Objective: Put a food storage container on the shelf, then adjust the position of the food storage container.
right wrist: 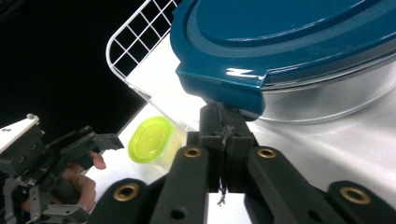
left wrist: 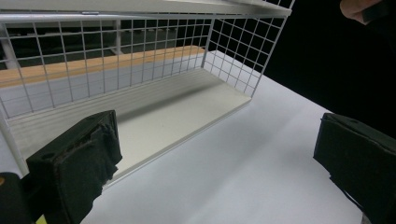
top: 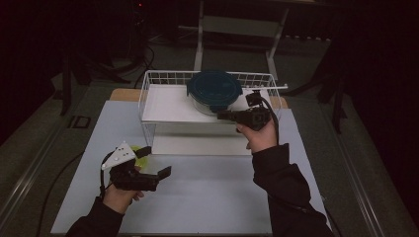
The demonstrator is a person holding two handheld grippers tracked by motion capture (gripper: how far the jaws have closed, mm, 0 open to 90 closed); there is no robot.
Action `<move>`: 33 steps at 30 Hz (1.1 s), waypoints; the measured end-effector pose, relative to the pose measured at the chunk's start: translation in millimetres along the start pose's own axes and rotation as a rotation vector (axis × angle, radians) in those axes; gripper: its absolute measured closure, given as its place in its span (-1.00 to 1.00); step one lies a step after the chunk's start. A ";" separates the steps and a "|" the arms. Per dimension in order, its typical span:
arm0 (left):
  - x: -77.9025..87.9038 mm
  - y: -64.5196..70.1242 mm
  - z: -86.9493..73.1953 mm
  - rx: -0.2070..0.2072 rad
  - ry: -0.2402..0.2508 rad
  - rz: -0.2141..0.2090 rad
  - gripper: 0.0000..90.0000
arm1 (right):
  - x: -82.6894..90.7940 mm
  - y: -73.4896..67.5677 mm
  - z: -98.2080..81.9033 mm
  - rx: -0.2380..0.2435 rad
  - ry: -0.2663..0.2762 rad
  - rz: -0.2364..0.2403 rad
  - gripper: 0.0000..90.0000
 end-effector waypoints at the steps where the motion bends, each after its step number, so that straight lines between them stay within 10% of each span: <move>1: 0.2 0.6 -0.3 0.000 0.000 -0.003 -1.00 | 0.5 -1.7 -1.1 0.004 0.001 0.004 0.93; 8: 3.3 0.9 1.5 -0.003 0.014 -0.017 -1.00 | 7.9 -8.9 -20.2 0.045 0.004 0.021 0.60; 17: 11.7 10.7 -0.7 -0.013 -0.037 -0.118 -1.00 | 33.7 -18.7 -55.2 0.152 0.088 0.057 -0.50; 33: 24.7 24.7 -8.1 -0.086 -0.080 -0.193 -0.94 | 83.7 -14.6 -108.3 0.248 0.172 0.041 -0.60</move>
Point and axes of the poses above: each handheld gripper's, and its own axes: x roughly backward along the jaws, z roughly out of its top, y roughly to its right, the point moved 10 cm from there along -x, roughly forward along the jaws, and after that the axes turned 10 degrees about y, right-handed, at the moved point
